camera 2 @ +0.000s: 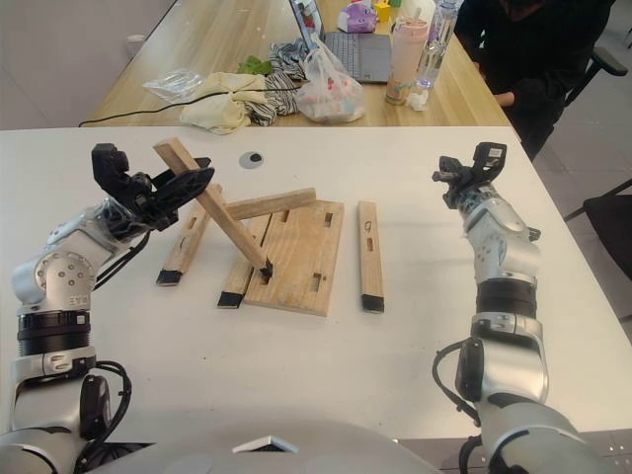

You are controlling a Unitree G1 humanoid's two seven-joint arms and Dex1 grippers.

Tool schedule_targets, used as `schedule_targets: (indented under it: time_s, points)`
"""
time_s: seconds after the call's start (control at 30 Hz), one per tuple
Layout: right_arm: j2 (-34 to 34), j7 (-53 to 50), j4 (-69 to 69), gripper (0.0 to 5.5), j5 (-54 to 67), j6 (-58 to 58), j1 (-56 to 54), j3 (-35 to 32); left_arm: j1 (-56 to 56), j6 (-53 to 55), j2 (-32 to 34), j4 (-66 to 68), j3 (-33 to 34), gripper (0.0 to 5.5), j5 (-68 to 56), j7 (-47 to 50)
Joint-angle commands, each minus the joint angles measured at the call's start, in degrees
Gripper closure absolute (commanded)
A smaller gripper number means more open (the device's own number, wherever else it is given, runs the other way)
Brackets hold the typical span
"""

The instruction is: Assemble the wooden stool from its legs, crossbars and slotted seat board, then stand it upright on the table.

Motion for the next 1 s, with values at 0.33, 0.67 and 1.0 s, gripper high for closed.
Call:
schedule_targets:
  time_s: [0.33,0.67,1.0]
  points:
    - [1.6,0.9,0.5,5.5,-1.8,0.8,-0.6,1.4,-0.4,0.6,-0.8,-0.3,0.7,3.41,0.3,0.2]
    - [1.7,1.5,1.0,5.5,-2.6,0.8,-0.8,1.1,-0.3,-0.4,0.3,0.2,-1.2,3.41,3.3,-1.3]
    - [2.2,1.5,-0.1,5.5,-2.8,1.2,0.2,1.6,1.0,-15.7,6.9,7.2,-12.9,3.41,18.5,-10.6]
